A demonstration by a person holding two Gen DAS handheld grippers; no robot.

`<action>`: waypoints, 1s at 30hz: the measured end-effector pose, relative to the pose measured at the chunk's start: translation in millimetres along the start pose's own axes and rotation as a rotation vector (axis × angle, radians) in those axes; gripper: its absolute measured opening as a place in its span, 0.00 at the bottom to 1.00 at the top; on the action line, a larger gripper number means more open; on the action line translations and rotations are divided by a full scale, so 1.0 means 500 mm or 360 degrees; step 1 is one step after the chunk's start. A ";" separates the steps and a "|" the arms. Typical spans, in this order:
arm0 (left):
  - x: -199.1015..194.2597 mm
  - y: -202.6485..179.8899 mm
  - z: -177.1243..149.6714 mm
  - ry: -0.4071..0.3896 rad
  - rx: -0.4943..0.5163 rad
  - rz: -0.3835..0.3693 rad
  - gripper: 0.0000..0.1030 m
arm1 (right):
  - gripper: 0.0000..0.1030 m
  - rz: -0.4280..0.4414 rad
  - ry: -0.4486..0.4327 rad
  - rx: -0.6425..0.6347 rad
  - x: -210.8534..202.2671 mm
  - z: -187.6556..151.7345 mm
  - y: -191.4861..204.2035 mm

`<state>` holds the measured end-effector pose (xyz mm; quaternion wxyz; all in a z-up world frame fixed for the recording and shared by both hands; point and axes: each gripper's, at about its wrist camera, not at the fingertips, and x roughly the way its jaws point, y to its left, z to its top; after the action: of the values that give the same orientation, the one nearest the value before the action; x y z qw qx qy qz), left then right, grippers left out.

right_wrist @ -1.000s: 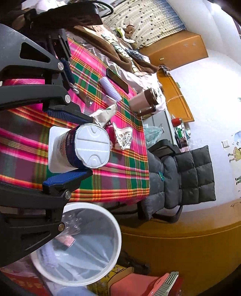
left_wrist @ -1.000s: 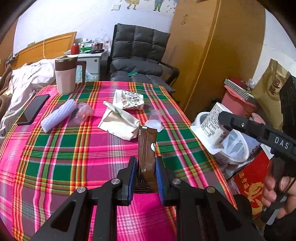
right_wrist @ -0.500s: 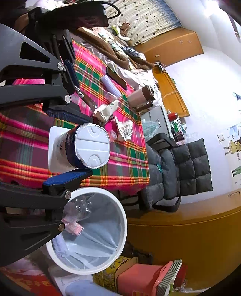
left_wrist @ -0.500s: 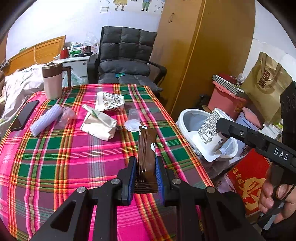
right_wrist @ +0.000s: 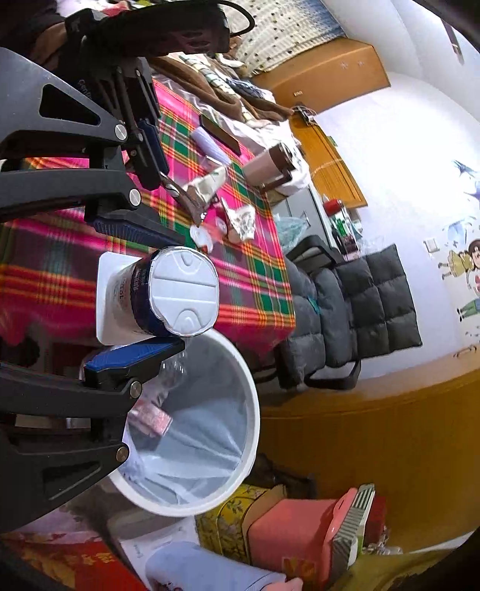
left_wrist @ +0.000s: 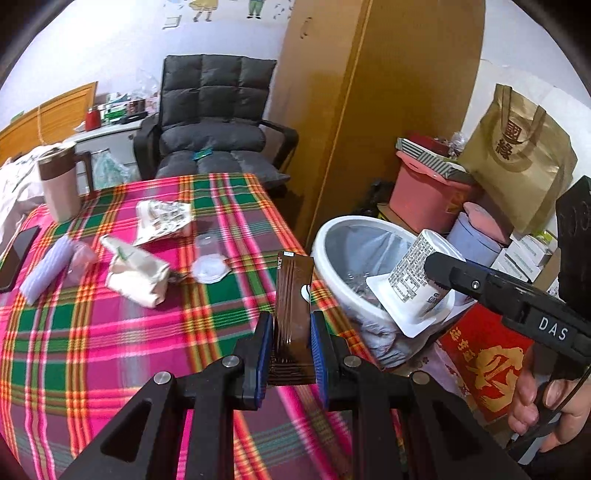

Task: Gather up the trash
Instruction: 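Carry the wrapper and yogurt cup over the white bin and open both tools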

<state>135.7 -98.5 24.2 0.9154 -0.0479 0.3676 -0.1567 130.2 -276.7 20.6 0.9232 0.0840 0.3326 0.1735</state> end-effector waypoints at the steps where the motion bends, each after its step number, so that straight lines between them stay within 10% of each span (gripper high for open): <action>1: 0.006 -0.005 0.004 0.0003 0.0007 -0.0010 0.20 | 0.50 -0.0008 -0.0003 0.0007 -0.002 0.000 -0.006; 30: 0.221 -0.139 0.092 0.0138 0.0181 -0.0211 0.21 | 0.50 -0.0258 0.0039 0.0228 0.006 -0.009 -0.179</action>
<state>224.9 -201.4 -1.1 0.8875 -0.0132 0.3934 -0.2394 153.2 -358.1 -8.7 0.9216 0.1206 0.3612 0.0751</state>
